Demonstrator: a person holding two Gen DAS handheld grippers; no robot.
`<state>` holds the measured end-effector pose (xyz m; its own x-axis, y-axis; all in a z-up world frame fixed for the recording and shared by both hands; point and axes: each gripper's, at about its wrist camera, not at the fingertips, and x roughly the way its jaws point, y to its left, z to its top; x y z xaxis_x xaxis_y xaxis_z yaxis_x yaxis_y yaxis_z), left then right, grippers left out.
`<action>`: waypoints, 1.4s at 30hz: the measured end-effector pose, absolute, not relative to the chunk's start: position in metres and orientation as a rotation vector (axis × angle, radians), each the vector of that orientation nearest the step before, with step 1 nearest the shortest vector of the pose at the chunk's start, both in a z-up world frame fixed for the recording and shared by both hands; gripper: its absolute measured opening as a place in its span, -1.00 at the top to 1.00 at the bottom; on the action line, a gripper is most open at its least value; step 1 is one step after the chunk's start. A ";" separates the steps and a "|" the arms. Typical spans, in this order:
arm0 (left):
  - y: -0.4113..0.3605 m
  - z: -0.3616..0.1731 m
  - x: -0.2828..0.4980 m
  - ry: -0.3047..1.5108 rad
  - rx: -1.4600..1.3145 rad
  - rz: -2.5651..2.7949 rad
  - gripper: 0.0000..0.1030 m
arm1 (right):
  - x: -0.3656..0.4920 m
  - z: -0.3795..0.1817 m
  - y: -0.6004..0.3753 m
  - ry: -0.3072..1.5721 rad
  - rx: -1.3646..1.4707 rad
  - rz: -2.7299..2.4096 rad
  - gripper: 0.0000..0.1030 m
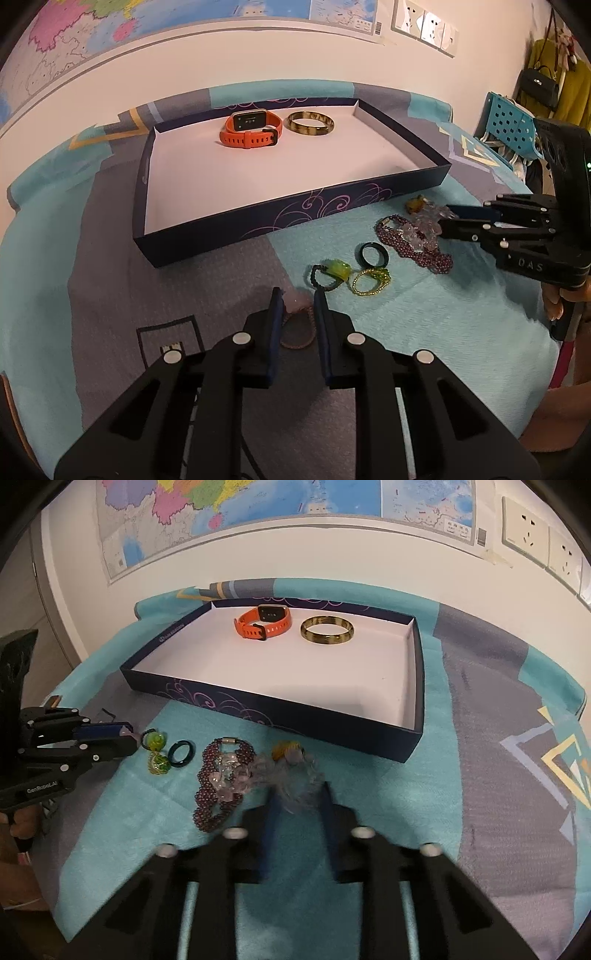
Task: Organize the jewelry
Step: 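Grasp the pink hair tie with the left tool while the right tool grasps the clear crystal bracelet, then lift the hair tie with the left tool into the box while the right tool carries the crystal bracelet in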
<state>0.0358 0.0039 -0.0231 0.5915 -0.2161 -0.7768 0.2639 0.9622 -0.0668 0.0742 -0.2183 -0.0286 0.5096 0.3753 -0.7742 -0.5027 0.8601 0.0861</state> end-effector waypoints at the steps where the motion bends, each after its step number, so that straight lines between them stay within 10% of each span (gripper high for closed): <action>1: 0.004 -0.023 0.035 0.896 0.051 -0.281 0.67 | 0.074 -0.029 -0.219 0.890 -0.157 0.531 0.86; 13: 0.009 -0.023 0.033 0.902 -0.001 -0.289 0.68 | 0.069 -0.011 -0.229 0.841 -0.087 0.566 0.98; 19: 0.010 -0.023 0.032 0.903 -0.012 -0.291 0.68 | 0.075 -0.018 -0.221 0.848 -0.115 0.550 0.22; 25: 0.011 -0.024 0.032 0.903 -0.020 -0.292 0.68 | 0.080 -0.027 -0.215 0.893 -0.127 0.564 0.85; 42: 0.015 -0.005 0.027 0.846 -0.049 -0.312 0.68 | 0.066 0.029 -0.230 0.758 -0.024 0.638 0.86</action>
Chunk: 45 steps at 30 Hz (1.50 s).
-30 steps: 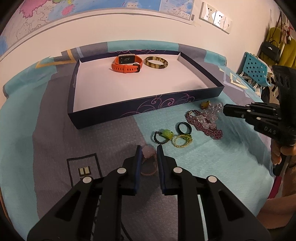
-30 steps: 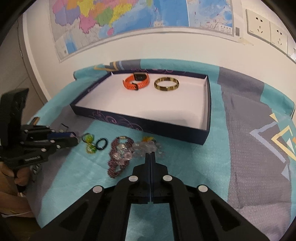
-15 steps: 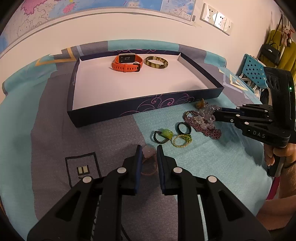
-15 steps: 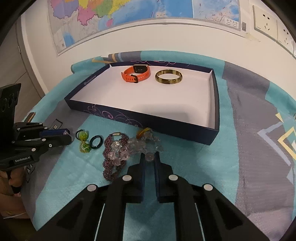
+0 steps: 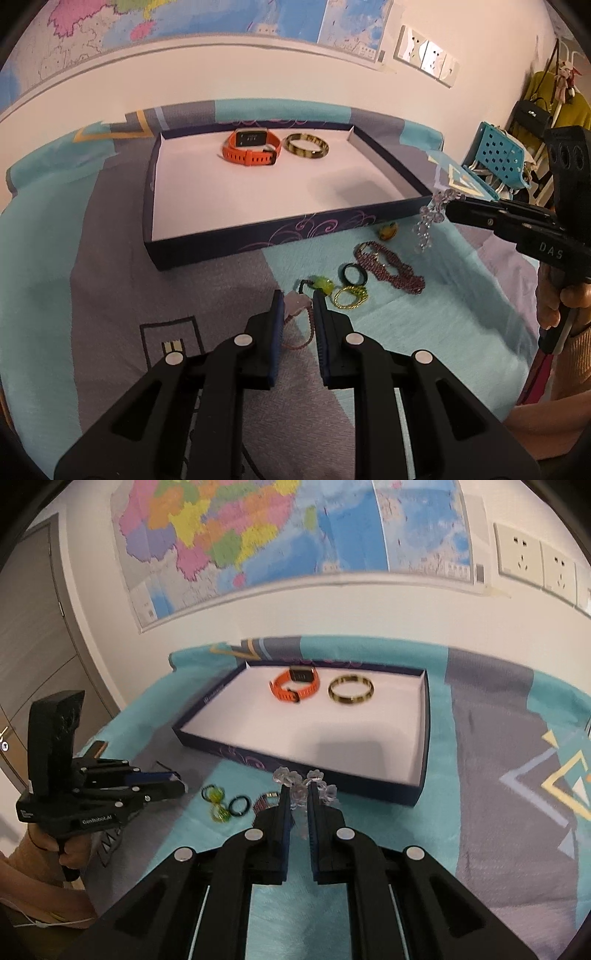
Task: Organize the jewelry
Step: 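Lift the hair tie with the left tool into the box while the right tool carries the crystal bracelet in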
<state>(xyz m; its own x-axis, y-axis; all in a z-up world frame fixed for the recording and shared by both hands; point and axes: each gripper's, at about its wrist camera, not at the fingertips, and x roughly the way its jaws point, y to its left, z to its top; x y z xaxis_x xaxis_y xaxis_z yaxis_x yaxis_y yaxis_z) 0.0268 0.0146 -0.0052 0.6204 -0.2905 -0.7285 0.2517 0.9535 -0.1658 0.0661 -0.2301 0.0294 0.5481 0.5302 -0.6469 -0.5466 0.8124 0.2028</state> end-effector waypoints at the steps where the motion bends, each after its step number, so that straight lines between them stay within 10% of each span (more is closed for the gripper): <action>1: 0.014 -0.004 0.026 0.843 -0.048 -0.313 0.68 | 0.066 0.032 -0.230 0.754 -0.024 0.636 0.86; 45: 0.033 0.021 0.115 0.794 -0.107 -0.252 0.68 | 0.150 0.049 -0.208 0.714 0.002 0.596 0.86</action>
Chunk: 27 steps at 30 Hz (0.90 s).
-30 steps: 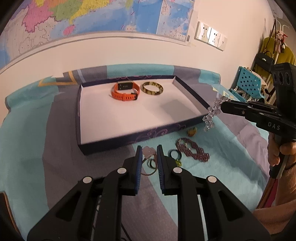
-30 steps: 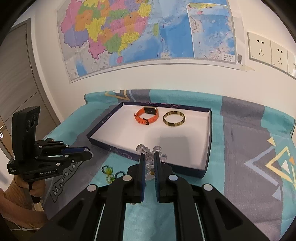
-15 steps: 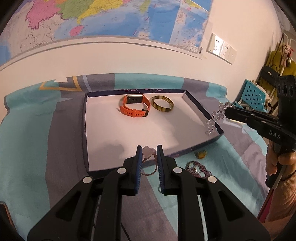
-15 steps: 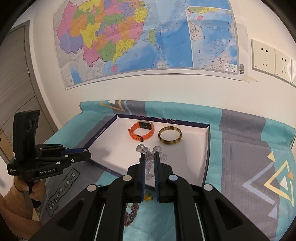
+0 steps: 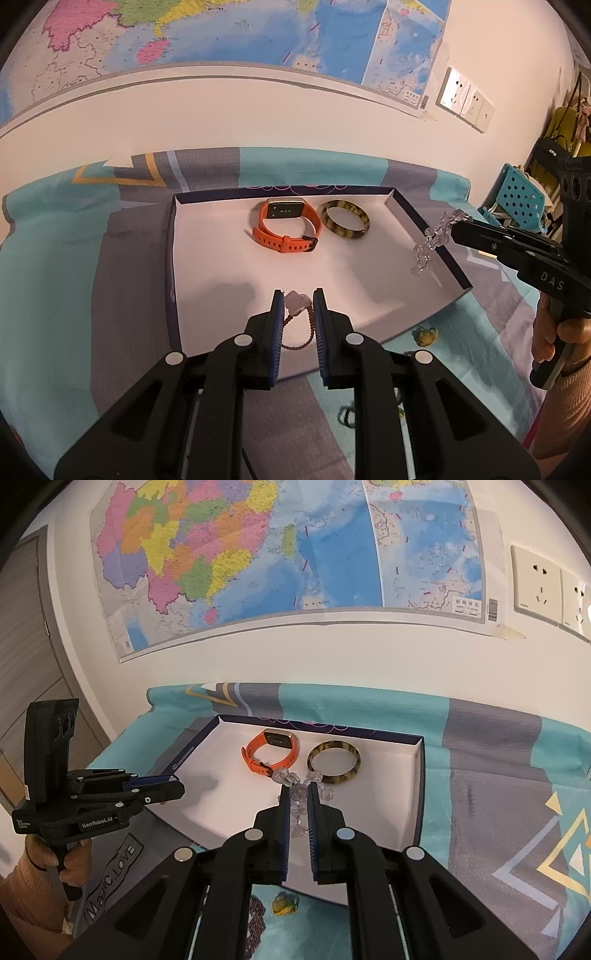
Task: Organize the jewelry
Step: 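Lift the hair tie with the left tool into the box while the right tool carries the crystal bracelet in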
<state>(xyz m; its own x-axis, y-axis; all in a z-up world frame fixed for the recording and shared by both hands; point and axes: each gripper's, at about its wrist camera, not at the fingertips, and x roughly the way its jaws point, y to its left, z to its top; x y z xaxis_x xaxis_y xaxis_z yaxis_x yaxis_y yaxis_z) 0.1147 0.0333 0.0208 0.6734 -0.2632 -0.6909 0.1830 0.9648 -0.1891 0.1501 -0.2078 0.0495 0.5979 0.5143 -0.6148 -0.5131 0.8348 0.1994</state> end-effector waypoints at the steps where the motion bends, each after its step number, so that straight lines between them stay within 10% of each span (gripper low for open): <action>1: 0.033 0.020 0.118 0.797 -0.104 -0.250 0.68 | 0.152 0.049 -0.206 0.716 0.003 0.596 0.86; 27: 0.020 0.002 0.165 0.875 -0.060 -0.206 0.68 | 0.197 0.021 -0.182 0.781 0.112 0.641 0.86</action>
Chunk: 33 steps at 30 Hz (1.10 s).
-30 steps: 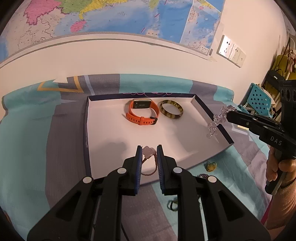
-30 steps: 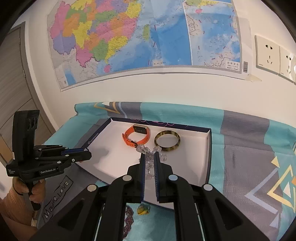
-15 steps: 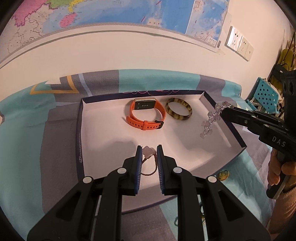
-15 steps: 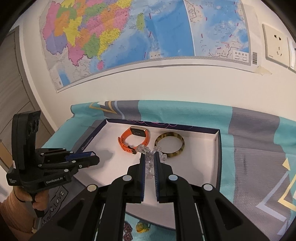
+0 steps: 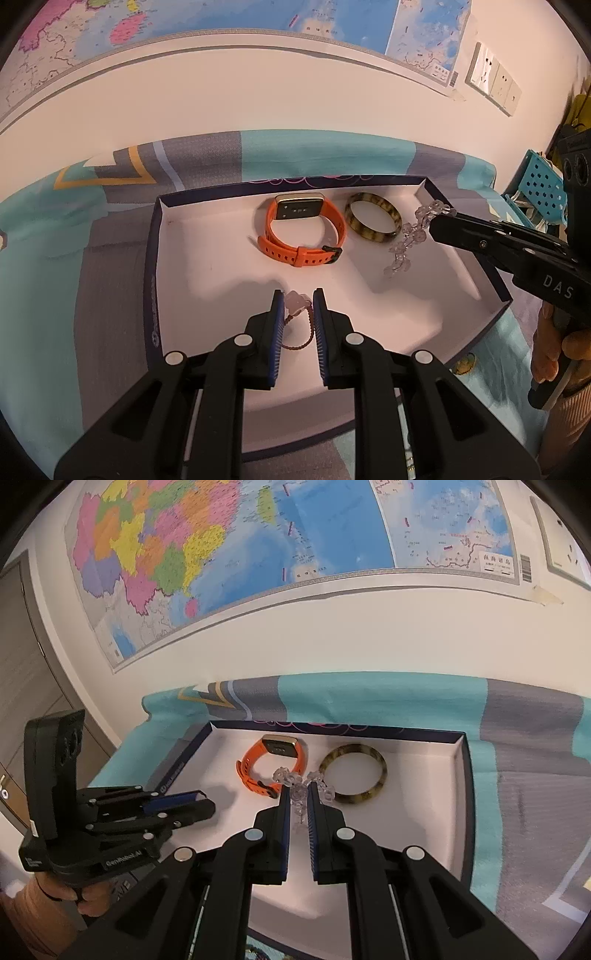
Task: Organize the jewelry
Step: 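Lift the hair tie with the left tool into the box while the right tool carries the crystal bracelet in, then open the left tool releasing the hair tie while the right tool releases the crystal bracelet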
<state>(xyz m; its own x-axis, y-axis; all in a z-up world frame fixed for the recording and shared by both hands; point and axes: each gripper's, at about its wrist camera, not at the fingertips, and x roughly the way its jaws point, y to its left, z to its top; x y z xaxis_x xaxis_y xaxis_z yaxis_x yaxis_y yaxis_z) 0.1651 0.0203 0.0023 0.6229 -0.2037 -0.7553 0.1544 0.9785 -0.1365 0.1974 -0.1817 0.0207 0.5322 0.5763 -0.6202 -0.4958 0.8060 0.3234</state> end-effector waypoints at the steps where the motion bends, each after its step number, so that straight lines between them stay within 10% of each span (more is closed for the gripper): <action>1: 0.019 0.002 0.167 0.875 -0.058 -0.205 0.68 | 0.199 0.019 -0.181 0.781 0.118 0.643 0.86; 24: 0.011 -0.016 0.191 0.925 -0.040 -0.184 0.68 | 0.214 -0.022 -0.195 0.907 0.039 0.504 0.83; 33: 0.005 -0.015 0.199 0.914 -0.038 -0.190 0.45 | 0.198 -0.013 -0.205 0.878 0.040 0.475 0.43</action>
<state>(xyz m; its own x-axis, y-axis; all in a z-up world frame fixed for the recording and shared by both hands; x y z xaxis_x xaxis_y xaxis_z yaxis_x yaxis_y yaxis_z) 0.1994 0.0051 -0.0147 0.5946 -0.1799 -0.7836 0.1477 0.9825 -0.1135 0.1982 -0.2049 -0.0127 0.5420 0.4163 -0.7300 -0.3841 0.8954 0.2254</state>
